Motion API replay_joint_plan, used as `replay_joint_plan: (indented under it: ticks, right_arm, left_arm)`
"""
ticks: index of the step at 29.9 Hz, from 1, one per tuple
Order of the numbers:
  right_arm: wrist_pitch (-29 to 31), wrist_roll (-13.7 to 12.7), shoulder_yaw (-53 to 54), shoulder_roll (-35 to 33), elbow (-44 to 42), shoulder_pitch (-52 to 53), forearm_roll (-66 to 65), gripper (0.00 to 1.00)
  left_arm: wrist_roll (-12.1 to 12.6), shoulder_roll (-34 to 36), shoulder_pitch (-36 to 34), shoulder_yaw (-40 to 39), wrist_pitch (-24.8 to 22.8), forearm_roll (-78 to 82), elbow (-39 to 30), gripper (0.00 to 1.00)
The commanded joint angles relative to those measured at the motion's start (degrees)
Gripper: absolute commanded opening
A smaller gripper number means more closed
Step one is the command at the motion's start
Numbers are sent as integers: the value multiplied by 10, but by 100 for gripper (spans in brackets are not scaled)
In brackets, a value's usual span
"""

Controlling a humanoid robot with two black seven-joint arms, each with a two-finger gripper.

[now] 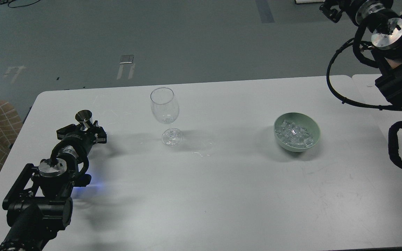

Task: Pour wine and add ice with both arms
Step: 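Lift the jigger with the left gripper toward the wine glass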

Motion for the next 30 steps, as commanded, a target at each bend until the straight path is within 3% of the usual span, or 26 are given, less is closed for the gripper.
replay_joint_plan:
  ticks: [1, 10, 15, 21, 30]
  right_arm:
    - [0, 0, 0, 0, 1, 2, 0, 100]
    - [0, 0, -1, 0, 1, 3, 0, 100]
    - [0, 0, -1, -1, 1, 3, 0, 100]
    - [0, 0, -1, -4, 1, 2, 0, 100]
    - [0, -1, -1, -12, 2, 3, 0, 100]
  left_arm:
    - [1, 1, -3, -1, -2, 0, 0, 28]
    - [1, 0, -13, -4, -2, -3, -8, 27]
    - [1, 7, -19, -8, 5, -8, -41, 25]
    - [-4, 9, -40, -8, 51, -6, -71, 22]
    - [-3, 34, -43, -9, 55, -7, -131, 18]
